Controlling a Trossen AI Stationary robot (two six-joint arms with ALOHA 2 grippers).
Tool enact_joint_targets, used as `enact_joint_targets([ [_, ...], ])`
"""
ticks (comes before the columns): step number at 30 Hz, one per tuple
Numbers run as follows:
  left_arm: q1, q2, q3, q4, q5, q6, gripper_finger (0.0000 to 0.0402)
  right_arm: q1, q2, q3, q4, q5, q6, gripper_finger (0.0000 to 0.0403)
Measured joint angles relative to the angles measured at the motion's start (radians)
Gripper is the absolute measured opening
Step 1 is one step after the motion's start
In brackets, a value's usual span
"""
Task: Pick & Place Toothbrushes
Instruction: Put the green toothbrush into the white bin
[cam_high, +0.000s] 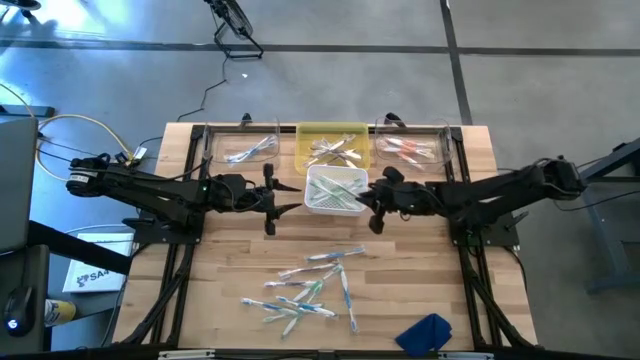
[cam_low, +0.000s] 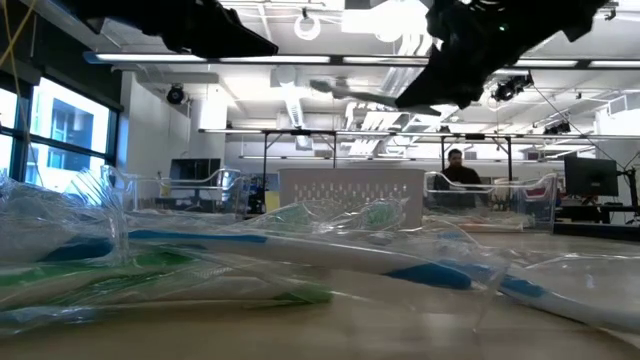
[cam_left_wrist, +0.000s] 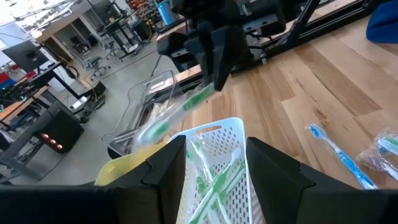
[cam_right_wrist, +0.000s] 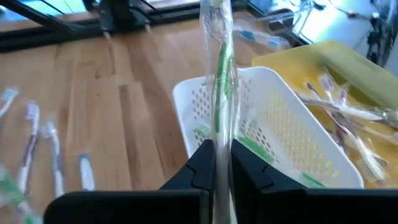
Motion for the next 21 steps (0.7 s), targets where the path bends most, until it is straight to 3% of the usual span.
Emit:
enact_joint_targets([
  [13, 0.000, 0.000, 0.000, -0.008, 0.001, -0.008, 0.0164, -0.077, 0.246, 0.304, -0.432, -0.022, 0.078, 0.0018],
  [21, 0.000, 0.000, 0.000, -0.008, 0.001, -0.008, 0.0164, -0.131, 0.269, 0.348, -0.470, -0.084, 0.102, 0.0018],
])
